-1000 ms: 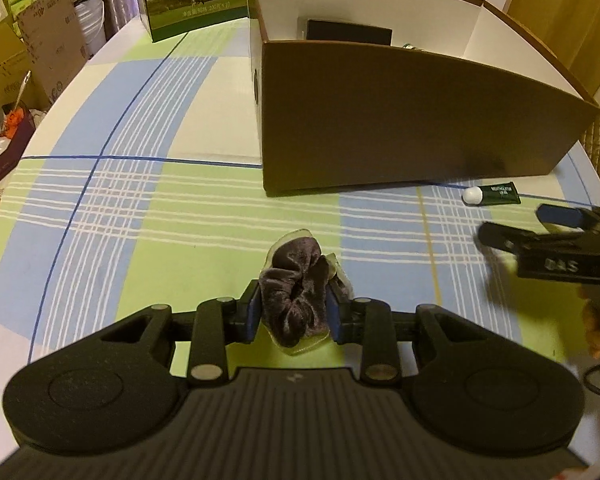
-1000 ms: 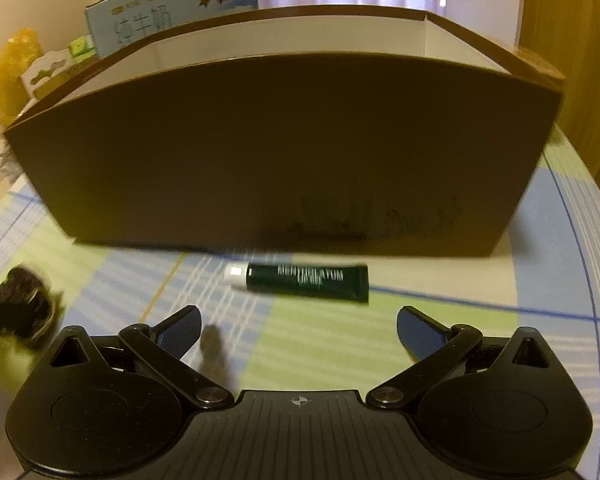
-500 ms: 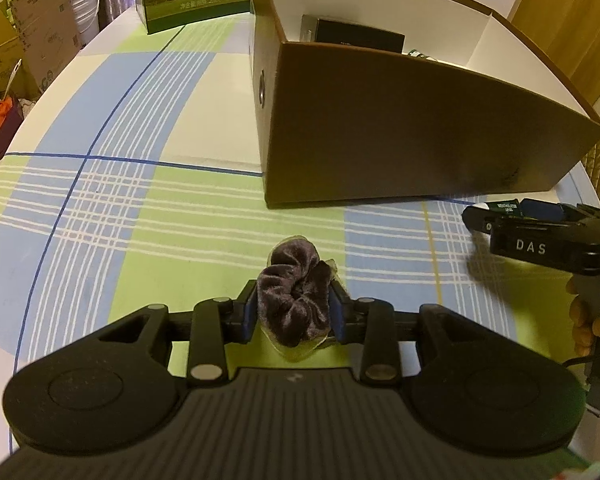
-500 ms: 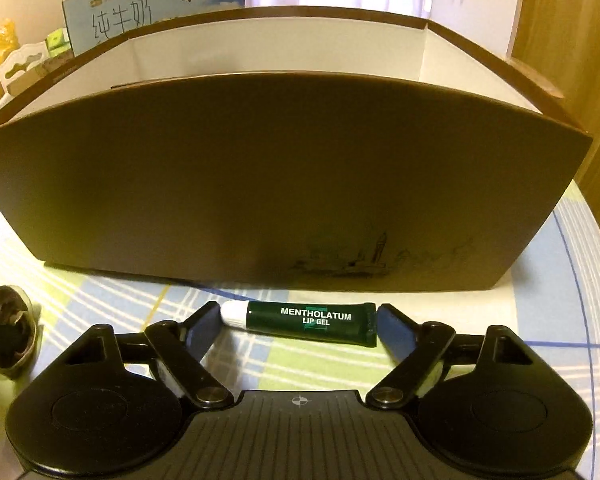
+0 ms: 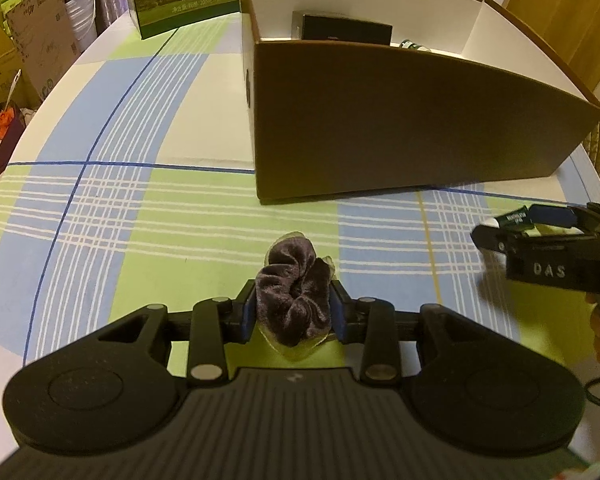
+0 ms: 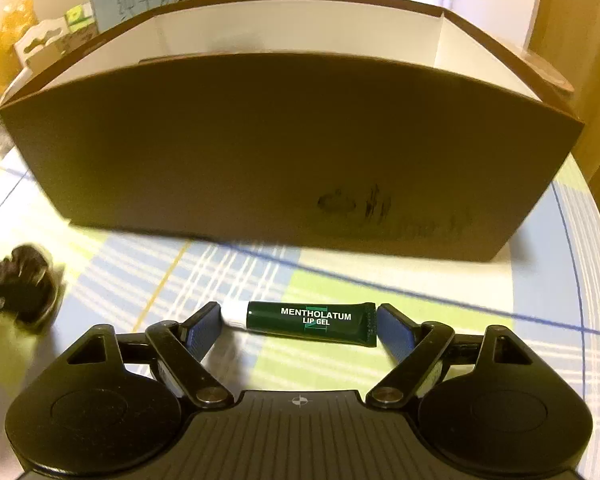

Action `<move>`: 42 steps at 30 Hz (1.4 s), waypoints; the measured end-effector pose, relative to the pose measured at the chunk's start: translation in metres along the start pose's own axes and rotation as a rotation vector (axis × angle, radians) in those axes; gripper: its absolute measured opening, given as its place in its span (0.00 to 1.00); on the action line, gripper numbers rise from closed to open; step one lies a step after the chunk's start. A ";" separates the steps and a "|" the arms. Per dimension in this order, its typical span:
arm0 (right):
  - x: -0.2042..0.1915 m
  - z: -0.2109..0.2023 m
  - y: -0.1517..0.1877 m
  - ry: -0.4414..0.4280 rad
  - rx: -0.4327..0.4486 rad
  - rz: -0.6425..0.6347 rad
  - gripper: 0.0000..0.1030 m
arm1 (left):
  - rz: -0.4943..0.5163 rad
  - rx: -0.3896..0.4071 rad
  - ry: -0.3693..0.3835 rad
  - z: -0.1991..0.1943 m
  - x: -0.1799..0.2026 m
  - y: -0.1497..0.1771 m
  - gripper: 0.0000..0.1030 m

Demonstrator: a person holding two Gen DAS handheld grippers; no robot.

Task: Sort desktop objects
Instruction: 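Carry the scrunchie and lip gel tube with both tools into the brown box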

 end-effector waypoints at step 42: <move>0.023 -0.139 -0.056 -0.177 0.191 0.038 0.78 | 0.175 0.261 0.125 -0.123 0.068 -0.066 0.27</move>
Point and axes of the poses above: each gripper's, at about its wrist camera, not at the fingertips, and z roughly the way its jaws point, x to its right, y to its underside, the point moved 10 cm from there along z, roughly the way its jaws point, and after that the axes turned 14 degrees about -x, right-handed, at the moved point
